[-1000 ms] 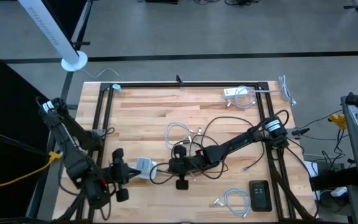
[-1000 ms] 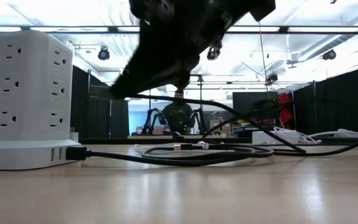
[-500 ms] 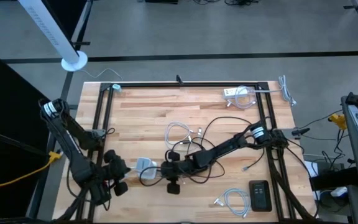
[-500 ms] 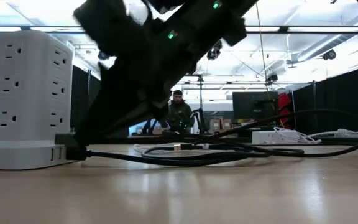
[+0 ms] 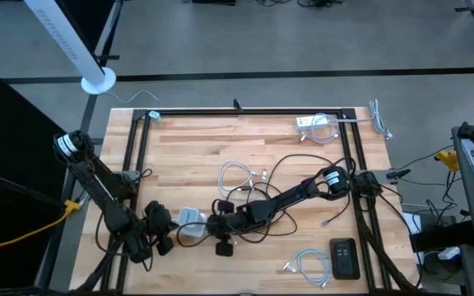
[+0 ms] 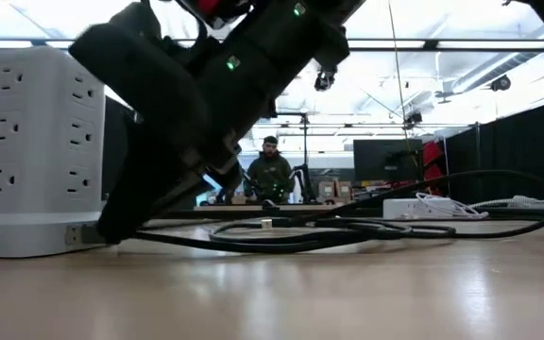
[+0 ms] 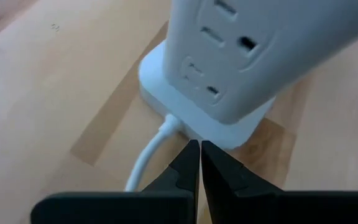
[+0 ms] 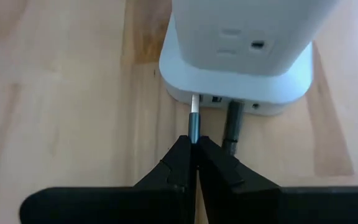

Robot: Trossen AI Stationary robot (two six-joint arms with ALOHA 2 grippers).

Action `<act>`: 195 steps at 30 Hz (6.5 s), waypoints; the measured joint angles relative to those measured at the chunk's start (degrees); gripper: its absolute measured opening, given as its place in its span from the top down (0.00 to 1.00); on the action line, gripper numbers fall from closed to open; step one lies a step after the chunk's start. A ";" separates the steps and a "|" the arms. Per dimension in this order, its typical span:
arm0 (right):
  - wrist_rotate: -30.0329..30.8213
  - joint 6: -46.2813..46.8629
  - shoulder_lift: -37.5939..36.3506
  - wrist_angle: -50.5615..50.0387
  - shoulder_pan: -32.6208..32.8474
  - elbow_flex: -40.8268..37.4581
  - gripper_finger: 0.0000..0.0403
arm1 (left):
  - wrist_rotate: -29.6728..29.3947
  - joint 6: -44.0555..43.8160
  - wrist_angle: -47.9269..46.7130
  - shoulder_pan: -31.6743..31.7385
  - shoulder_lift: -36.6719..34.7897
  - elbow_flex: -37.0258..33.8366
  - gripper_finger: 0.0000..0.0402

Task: Plug in charger cables
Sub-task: Insert the black charger cable into the bottom white outlet extension, then insert the white charger cable into the white charger adapter

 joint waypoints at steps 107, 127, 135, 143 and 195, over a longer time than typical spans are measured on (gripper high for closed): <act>2.53 -15.46 -19.01 -29.38 -1.30 -5.88 0.38 | -4.30 3.62 10.19 1.26 3.06 2.76 1.00; 1.45 -10.15 -29.57 -5.48 -2.55 -40.64 0.96 | -45.12 48.29 9.88 5.34 2.94 20.39 1.00; -12.56 -11.70 -22.26 -6.56 2.22 -22.06 0.99 | -42.56 51.31 9.99 11.53 2.96 20.40 1.00; 6.96 -23.26 -23.61 -25.75 -1.27 -18.12 1.00 | -41.00 52.26 10.58 12.17 2.74 20.43 1.00; -11.05 -40.34 -13.89 -13.86 -29.65 -17.79 1.00 | -29.38 49.38 10.79 10.97 2.18 21.93 1.00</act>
